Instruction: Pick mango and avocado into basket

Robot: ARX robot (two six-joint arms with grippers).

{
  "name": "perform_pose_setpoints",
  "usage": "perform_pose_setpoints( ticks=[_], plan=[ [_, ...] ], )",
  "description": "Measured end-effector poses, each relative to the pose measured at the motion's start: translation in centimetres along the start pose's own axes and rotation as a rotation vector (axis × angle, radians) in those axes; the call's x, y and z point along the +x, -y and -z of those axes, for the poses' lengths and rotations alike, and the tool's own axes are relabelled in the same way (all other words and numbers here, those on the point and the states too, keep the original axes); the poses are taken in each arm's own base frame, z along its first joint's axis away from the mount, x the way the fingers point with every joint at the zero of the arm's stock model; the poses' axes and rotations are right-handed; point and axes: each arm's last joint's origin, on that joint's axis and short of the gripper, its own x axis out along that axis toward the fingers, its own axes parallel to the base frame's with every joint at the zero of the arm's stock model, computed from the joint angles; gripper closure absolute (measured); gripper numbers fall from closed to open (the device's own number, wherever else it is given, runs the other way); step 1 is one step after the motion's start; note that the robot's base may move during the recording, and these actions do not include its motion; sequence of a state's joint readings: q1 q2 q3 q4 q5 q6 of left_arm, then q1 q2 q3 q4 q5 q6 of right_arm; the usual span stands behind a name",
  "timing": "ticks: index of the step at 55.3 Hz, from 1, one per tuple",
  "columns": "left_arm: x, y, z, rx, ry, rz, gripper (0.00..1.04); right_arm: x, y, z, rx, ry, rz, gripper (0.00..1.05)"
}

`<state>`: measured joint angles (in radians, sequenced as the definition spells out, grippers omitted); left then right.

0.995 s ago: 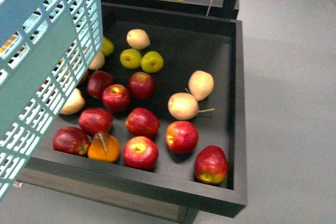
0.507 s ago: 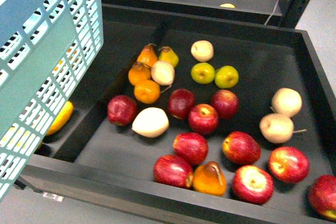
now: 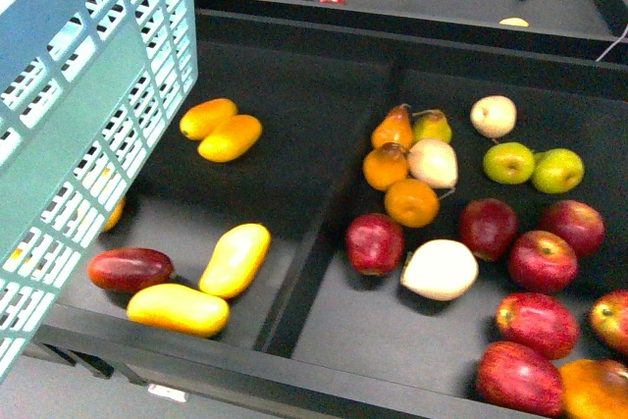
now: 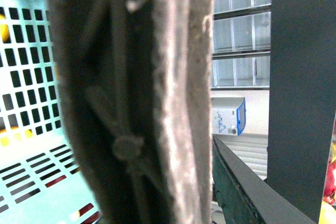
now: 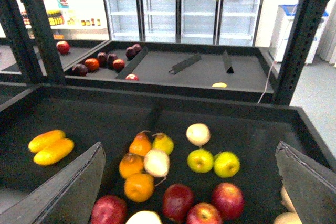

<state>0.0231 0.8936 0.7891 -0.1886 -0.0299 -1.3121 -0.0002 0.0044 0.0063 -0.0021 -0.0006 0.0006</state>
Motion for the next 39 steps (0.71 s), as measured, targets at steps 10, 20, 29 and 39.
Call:
perform_pose_setpoints(
  ticks=[10,20,29,39],
  plan=[
    [0.03,-0.02,-0.01,-0.001,0.002,-0.002,0.79,0.00,0.00,0.00,0.000,0.000,0.000,0.08],
    [-0.04,0.02,-0.03,0.001,0.006,0.000,0.79,0.01,0.00,0.03,0.000,-0.003,0.000,0.08],
    [-0.04,0.03,0.00,-0.002,-0.001,0.002,0.79,0.00,0.00,0.01,0.000,-0.001,0.000,0.08],
    [-0.02,0.04,-0.04,0.001,0.006,0.000,0.79,0.00,0.00,0.00,0.000,0.000,0.000,0.08]
  ],
)
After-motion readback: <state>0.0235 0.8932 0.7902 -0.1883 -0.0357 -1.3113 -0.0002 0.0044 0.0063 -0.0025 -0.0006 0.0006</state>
